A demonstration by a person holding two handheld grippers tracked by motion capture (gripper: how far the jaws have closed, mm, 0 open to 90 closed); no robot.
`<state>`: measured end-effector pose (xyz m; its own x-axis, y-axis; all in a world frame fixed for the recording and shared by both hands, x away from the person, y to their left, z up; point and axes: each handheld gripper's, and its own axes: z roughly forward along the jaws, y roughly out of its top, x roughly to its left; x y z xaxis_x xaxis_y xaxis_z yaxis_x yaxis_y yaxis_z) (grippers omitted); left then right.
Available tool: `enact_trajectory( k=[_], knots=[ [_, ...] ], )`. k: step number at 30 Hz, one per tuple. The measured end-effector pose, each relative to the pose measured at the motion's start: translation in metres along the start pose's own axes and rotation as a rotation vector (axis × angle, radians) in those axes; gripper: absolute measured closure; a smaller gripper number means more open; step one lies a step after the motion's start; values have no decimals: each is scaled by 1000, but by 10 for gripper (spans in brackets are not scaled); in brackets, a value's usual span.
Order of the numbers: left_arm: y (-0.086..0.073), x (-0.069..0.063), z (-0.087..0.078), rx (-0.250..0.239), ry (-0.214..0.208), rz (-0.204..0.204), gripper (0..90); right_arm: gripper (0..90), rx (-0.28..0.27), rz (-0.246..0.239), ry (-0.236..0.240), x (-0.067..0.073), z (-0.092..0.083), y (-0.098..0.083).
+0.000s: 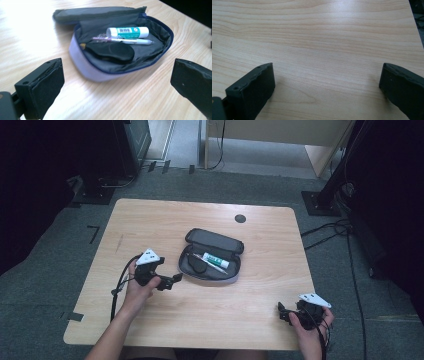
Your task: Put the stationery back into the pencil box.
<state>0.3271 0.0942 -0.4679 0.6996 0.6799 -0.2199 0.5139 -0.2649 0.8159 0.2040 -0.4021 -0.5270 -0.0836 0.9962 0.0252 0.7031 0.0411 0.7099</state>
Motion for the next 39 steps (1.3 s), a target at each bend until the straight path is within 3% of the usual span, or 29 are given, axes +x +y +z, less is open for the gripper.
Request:
enact_trajectory(
  k=[11, 22, 39],
  knots=[
    [-29, 18, -46, -17, 74, -62, 0, 0, 2, 6, -3, 0, 0, 0],
    [-65, 38, -74, 10, 162, -119, 0, 0, 2, 6, -3, 0, 0, 0],
    [-109, 55, -113, 77, 295, -135, 0, 0, 1, 5, -3, 0, 0, 0]
  ],
)
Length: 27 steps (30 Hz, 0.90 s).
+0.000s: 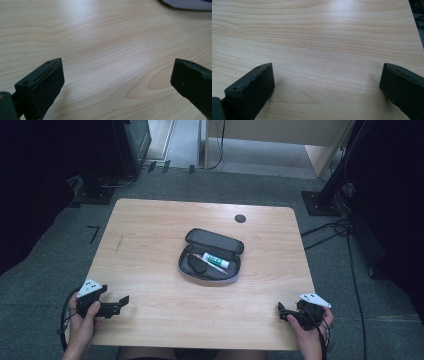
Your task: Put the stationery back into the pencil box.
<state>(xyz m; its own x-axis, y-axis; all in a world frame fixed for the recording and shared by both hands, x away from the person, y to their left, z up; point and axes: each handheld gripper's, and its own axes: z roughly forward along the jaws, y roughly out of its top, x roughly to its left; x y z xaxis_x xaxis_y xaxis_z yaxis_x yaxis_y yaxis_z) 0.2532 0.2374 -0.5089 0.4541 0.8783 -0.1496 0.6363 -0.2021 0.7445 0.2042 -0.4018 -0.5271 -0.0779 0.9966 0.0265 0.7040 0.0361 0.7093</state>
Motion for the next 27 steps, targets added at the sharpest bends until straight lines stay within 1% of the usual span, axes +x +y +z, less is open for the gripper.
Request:
enact_trajectory(
  k=[2, 3, 4, 5, 7, 8, 11, 13, 24, 27],
  knots=[
    [-6, 3, -2, 10, 38, 2, 0, 0, 0, 0, 0, 0, 0, 0],
    [-8, 4, -3, 7, 42, -7, 0, 0, 0, 0, 1, 0, 0, 0],
    [-10, 6, -4, 4, 37, -14, 0, 0, 0, 0, 1, 0, 0, 0],
    [-11, 5, -4, 6, 48, -8, 0, 0, 1, -2, 1, 0, 0, 0],
    [-12, 2, -2, 47, 100, 28, 0, 0, -1, -3, 0, 0, 0, 0],
    [-13, 1, -1, 66, 108, 39, 0, 0, 0, -5, 0, 0, 0, 0],
    [-13, -1, 1, 83, 118, 65, 0, 1, -2, -7, 2, 0, 0, 0],
    [-13, -4, 2, 100, 139, 96, 0, 1, -1, -8, 4, 0, 0, 0],
    [-13, -5, 2, 100, 136, 97, 0, 1, -2, -11, 11, 1, 0, 0],
    [-13, -6, 3, 99, 148, 83, 0, 1, -2, -16, 17, 1, 0, 0]
  ],
)
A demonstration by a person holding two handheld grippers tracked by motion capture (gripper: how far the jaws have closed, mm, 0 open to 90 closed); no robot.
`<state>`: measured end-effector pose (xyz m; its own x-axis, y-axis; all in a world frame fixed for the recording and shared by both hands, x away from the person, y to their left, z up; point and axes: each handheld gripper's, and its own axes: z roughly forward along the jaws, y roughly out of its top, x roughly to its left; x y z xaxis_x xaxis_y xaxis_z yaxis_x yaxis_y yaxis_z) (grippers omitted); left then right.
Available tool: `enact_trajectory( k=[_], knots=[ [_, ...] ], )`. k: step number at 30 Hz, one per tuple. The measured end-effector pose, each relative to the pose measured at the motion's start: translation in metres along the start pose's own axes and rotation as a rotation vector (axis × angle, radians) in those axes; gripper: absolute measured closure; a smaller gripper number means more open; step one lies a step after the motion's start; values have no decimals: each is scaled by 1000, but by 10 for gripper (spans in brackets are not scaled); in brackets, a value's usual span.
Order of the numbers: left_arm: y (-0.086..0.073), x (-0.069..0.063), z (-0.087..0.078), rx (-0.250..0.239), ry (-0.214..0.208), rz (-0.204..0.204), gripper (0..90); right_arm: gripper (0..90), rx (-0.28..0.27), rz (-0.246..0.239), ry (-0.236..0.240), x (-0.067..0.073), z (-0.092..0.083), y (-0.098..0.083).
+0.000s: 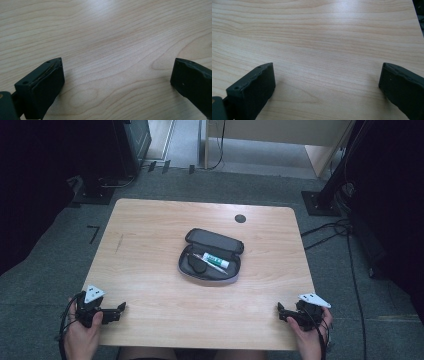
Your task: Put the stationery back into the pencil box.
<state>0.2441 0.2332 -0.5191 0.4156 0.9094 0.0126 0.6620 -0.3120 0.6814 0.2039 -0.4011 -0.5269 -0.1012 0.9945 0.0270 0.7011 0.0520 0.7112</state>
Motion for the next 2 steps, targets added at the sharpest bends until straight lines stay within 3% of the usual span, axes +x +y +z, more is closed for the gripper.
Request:
enact_trajectory(
  k=[2],
  knots=[
    [0, 0, 0, -1, 2, -3, 0, 1, 0, -1, 1, 0, 0, 0]
  ],
)
